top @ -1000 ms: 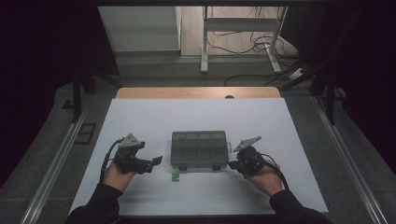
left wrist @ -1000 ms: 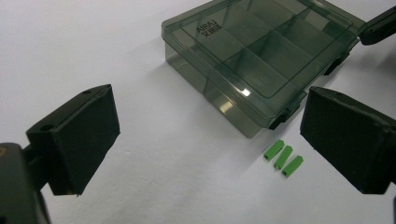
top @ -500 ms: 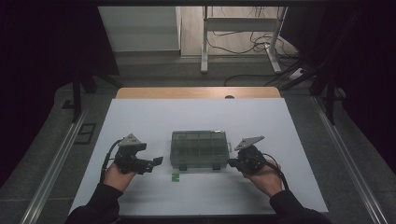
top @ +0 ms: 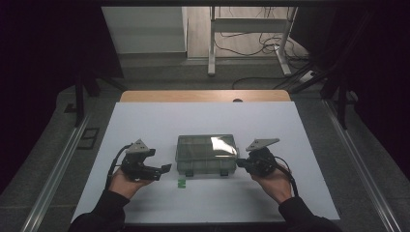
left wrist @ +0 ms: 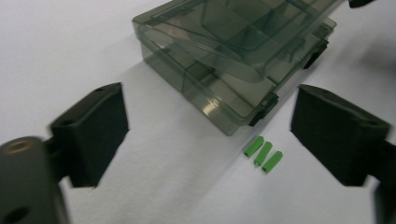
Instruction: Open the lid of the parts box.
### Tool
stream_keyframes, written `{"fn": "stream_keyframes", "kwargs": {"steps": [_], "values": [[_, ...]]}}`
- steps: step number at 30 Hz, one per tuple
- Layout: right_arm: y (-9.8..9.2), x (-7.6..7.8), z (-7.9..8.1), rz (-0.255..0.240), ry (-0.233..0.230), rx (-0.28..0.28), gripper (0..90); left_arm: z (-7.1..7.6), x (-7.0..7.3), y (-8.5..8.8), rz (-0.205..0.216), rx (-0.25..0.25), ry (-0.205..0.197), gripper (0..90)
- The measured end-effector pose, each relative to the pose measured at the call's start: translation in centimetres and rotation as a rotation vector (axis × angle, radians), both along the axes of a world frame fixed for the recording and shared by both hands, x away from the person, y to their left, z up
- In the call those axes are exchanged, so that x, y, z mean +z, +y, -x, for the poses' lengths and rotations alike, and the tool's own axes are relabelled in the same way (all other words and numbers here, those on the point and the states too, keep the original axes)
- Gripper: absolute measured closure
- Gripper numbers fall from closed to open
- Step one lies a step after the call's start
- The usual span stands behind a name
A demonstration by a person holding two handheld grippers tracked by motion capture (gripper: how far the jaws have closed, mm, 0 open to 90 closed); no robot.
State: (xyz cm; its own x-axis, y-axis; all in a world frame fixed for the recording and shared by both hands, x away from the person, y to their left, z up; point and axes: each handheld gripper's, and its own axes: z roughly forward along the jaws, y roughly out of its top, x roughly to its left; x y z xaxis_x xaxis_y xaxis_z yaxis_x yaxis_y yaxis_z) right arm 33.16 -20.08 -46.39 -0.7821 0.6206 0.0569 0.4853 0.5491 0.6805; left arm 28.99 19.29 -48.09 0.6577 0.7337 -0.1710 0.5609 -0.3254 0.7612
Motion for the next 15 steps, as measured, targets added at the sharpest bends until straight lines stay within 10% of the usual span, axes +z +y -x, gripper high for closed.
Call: {"fn": "stream_keyframes", "kwargs": {"steps": [15], "values": [[0.0,0.8,-0.2,-0.047,-0.046,-0.024,89.1,0.0,-0.1,-1.6,0.021,-0.075,0.049,60.1]]}}
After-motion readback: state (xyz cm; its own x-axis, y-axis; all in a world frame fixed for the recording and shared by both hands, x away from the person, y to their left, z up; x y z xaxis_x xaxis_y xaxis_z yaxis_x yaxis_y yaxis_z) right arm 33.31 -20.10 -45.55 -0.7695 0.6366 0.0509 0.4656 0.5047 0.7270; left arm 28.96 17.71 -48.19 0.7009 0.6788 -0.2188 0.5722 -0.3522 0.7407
